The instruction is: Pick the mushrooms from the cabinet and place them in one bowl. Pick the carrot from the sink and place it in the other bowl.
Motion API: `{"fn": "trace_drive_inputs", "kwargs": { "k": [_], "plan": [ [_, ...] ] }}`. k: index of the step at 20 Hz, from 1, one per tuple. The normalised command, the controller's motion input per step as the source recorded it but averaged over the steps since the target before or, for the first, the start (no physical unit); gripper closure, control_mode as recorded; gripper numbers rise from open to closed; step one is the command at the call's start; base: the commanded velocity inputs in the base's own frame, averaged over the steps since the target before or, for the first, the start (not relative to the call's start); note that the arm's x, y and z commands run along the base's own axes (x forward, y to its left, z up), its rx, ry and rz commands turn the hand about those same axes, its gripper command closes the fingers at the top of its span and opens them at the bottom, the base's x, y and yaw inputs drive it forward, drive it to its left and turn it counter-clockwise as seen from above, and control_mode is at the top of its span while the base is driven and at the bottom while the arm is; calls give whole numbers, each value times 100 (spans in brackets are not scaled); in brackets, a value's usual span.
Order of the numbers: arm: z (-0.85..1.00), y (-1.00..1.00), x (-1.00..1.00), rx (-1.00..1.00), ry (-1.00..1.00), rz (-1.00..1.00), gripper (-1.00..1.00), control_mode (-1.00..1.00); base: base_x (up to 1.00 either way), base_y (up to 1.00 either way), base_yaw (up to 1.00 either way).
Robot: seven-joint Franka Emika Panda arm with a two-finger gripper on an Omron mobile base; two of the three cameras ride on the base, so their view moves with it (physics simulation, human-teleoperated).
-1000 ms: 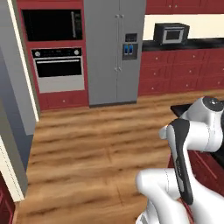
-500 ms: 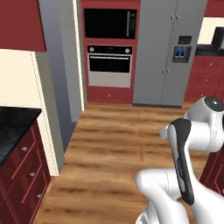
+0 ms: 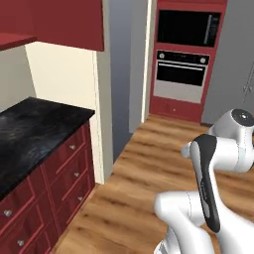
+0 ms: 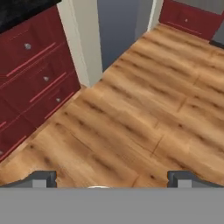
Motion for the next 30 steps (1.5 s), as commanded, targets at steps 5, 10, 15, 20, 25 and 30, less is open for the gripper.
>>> {"fn": "trace_drive_inputs", "kwargs": {
  "k": [5, 10, 15, 20, 25, 30],
  "plan": [
    [0, 0, 0, 0, 0, 0, -100, 100, -3, 0, 50],
    [0, 0, 0, 0, 0, 0, -100, 100, -6, 0, 50],
    [0, 0, 0, 0, 0, 0, -100, 100, -7, 0, 50],
    [0, 0, 0, 0, 0, 0, -100, 100, -7, 0, 50],
    [0, 0, 0, 0, 0, 0, -100, 100, -7, 0, 50],
    [0, 0, 0, 0, 0, 0, -100, 100, -7, 0, 50]
  ]
}}
